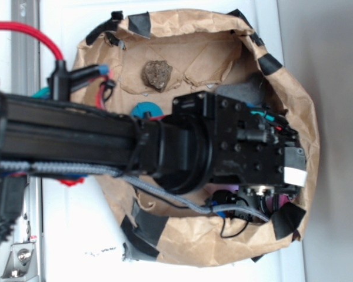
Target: Grab the silver keys.
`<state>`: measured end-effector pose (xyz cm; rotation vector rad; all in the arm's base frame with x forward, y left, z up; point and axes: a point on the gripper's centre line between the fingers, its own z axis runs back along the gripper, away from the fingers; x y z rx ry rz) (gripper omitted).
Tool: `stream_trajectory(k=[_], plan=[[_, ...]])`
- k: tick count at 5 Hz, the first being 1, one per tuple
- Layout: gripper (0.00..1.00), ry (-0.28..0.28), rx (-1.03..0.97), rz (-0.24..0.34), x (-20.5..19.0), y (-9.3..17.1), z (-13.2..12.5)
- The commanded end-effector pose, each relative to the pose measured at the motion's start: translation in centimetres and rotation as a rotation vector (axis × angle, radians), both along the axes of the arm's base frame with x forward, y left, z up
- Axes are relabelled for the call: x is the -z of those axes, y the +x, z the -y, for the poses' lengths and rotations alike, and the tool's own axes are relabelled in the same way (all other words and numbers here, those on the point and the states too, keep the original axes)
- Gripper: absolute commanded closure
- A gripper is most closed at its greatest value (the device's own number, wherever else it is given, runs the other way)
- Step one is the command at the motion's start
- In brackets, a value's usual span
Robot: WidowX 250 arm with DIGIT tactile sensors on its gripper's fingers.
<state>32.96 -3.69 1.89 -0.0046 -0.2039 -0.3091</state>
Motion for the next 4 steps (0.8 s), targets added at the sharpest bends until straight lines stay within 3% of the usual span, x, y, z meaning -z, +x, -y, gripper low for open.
stream_trajectory(k=[1, 2, 3, 4], plan=[[1.00, -0.005, -0.019, 0.012, -0.6, -0.5, -0.2], [1.00, 0.043, -0.083, -0.002, 0.3, -1.3, 0.0], [1.00, 0.134, -0.185, 0.080, 1.1, -1.9, 0.1], [1.00, 0.152, -0.207, 0.116, 1.6, -2.5, 0.1]])
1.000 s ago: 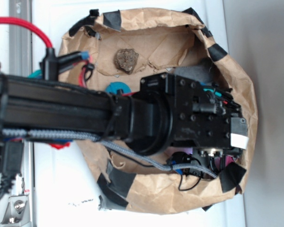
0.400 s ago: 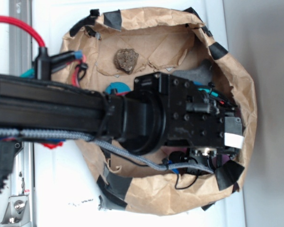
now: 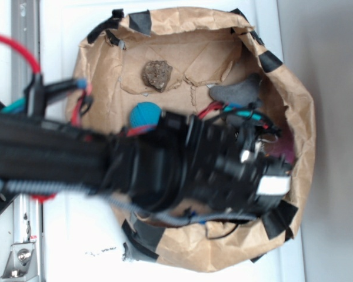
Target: Grab the silver keys.
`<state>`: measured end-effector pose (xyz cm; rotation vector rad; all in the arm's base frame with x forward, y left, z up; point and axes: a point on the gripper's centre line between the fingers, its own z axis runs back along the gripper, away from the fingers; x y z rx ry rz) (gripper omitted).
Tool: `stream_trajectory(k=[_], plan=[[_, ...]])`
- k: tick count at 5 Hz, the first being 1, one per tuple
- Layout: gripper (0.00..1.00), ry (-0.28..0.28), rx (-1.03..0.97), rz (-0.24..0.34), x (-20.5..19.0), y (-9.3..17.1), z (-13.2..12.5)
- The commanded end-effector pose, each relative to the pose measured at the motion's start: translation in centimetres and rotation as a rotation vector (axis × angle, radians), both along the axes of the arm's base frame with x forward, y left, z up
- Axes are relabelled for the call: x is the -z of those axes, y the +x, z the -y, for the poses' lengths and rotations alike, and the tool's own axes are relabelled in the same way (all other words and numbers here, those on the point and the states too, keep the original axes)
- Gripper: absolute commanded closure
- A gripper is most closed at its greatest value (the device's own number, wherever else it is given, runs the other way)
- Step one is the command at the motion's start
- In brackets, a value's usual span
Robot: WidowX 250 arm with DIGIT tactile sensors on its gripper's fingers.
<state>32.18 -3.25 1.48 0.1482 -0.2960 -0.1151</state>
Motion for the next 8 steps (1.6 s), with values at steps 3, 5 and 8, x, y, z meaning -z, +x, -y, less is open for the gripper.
stream_trajectory(k=[3, 5, 8], plan=[[1.00, -0.014, 0.029, -0.021, 0.6, -1.9, 0.1], [1.00, -0.059, 0.024, -0.035, -2.6, -2.5, -1.1], [1.00, -0.122, 0.056, -0.040, -7.8, -8.0, -4.6]])
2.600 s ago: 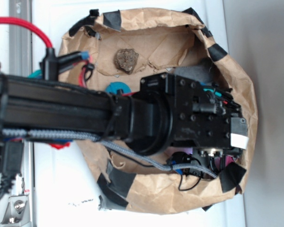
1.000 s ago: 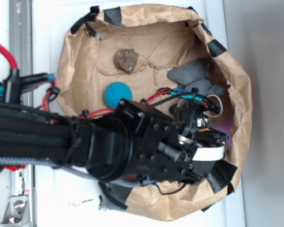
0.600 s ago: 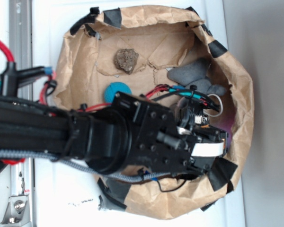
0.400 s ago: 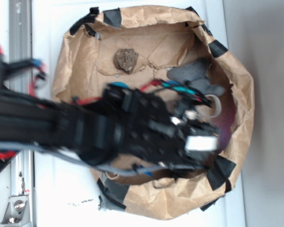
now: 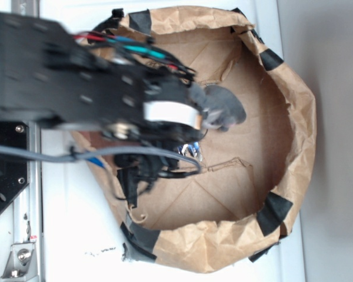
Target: Grab the silver keys.
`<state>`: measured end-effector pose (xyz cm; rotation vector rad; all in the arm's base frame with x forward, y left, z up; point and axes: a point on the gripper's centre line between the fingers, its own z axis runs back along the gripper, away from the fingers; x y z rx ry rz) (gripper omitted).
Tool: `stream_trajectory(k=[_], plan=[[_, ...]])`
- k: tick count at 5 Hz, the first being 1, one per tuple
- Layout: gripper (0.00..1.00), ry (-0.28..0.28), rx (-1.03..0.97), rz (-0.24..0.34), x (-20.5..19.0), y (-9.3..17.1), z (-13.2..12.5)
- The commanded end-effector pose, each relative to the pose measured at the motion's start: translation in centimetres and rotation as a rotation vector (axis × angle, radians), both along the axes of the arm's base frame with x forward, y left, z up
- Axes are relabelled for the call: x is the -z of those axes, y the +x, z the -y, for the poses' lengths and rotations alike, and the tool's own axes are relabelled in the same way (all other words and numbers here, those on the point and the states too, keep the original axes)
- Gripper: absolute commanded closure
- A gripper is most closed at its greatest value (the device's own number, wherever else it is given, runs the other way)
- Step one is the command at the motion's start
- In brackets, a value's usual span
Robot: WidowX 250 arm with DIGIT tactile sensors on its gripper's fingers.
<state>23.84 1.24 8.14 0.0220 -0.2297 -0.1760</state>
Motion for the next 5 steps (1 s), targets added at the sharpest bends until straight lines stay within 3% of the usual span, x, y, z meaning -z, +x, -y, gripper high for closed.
stream_trajectory(k=[1, 3, 4, 5], plan=[[1.00, 0.000, -0.028, 0.025, -0.6, 0.7, 0.0], [1.00, -0.014, -0.022, 0.028, -0.6, 0.7, 0.1], [0.40, -0.006, -0.021, 0.027, 0.2, 0.9, 0.9], [0.00, -0.037, -0.030, 0.019, 1.7, 1.3, 2.7]])
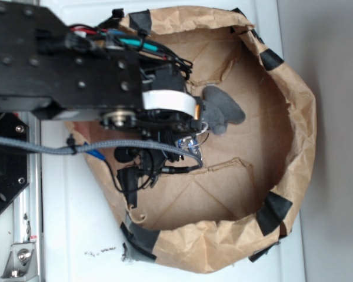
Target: Grab the silver keys.
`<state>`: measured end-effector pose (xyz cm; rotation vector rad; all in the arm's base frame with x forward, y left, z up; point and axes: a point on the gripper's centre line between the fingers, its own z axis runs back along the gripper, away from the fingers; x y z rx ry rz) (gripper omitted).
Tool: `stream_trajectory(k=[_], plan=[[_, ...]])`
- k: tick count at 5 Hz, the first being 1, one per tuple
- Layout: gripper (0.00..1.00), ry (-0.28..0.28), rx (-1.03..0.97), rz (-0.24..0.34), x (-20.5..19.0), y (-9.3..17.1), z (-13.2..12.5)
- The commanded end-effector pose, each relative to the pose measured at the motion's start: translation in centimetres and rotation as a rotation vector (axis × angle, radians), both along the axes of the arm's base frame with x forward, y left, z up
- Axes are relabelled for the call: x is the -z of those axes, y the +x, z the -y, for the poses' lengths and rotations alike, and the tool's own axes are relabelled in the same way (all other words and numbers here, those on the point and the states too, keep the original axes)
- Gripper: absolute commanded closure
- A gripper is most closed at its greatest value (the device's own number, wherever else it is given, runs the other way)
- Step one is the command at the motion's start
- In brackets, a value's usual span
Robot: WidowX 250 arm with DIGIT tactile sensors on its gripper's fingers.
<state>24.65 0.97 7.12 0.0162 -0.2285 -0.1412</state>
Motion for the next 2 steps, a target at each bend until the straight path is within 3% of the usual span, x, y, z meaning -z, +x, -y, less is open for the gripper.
stream_trajectory(k=[1, 2], plan=[[0.00, -0.043, 0.017, 0.034, 0.90, 0.67, 3.73], [0.00, -0.060, 0.002, 0.037, 1.14, 1.31, 3.96]])
